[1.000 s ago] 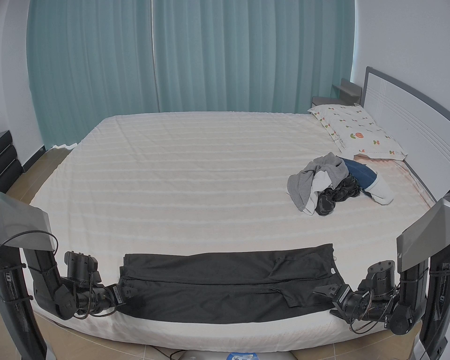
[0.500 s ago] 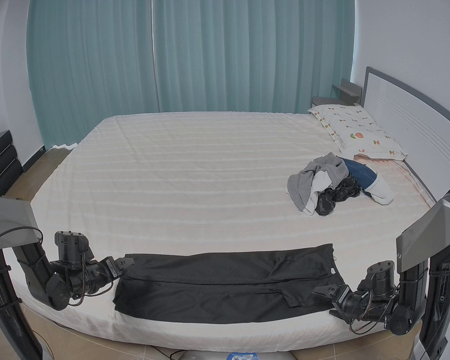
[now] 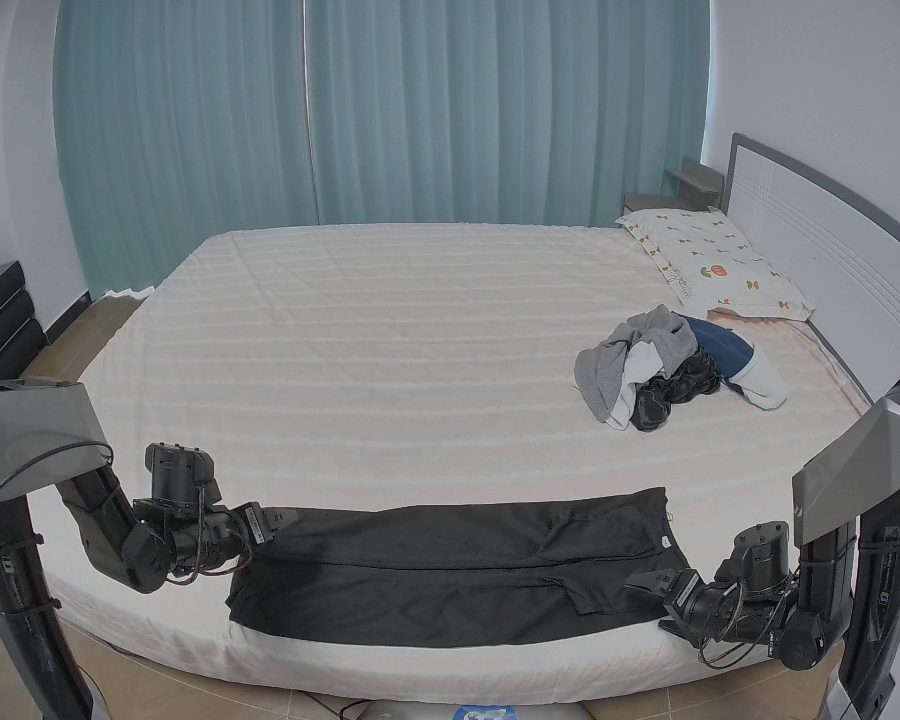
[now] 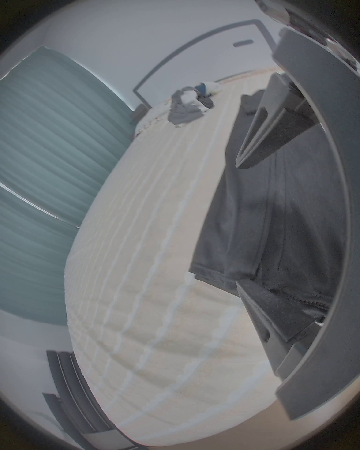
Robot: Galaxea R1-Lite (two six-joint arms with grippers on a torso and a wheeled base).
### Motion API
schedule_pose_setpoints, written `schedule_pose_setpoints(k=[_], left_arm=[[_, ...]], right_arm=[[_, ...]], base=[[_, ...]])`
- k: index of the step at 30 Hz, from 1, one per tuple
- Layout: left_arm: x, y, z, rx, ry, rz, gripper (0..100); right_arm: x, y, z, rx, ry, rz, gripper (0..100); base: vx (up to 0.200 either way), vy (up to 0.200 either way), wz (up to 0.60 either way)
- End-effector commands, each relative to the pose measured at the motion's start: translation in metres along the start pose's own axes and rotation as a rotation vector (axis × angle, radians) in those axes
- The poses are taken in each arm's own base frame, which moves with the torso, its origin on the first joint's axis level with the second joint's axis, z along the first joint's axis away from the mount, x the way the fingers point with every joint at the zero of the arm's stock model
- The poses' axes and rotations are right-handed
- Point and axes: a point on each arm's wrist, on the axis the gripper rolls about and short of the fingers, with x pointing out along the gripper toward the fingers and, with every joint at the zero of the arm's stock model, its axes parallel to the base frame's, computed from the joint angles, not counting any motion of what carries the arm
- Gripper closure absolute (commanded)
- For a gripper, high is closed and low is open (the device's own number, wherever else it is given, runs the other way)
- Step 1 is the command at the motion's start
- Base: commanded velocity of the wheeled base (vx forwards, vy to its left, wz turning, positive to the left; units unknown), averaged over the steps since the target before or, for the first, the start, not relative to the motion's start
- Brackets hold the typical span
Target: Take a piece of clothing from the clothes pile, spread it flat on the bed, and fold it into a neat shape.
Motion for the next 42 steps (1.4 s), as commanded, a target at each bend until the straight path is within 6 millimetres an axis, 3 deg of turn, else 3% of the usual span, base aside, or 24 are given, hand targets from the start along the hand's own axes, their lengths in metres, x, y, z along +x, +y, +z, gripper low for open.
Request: schedule_pose_setpoints(k=[1, 6, 28, 29, 42], left_arm=[[0.029, 0.016, -0.024, 0.049, 0.057, 0.089, 0], [0.040, 0.023, -0.027, 0.049, -0.003, 0.095, 0], [0.039, 0.021, -0.026, 0.052, -0.022, 0.087, 0], [0.037, 0.021, -0.027, 0.052, -0.020, 0.087, 100], [0.025, 0.017, -0.016, 0.049, -0.051, 0.061, 100]], right_arm=[[-0.003, -0.002, -0.002, 0.002, 0.007, -0.008, 0], [-0.003, -0.002, -0.002, 0.001, 0.006, -0.008, 0], [-0.003, -0.002, -0.002, -0.001, 0.006, -0.008, 0], [-0.003, -0.002, -0.002, -0.001, 0.006, -0.008, 0], [-0.003, -0.002, -0.002, 0.000, 0.006, -0.007, 0]], base=[[0.000, 0.000, 0.00], [0.000, 0.000, 0.00], [0.000, 0.000, 0.00], [0.000, 0.000, 0.00], [0.000, 0.000, 0.00]])
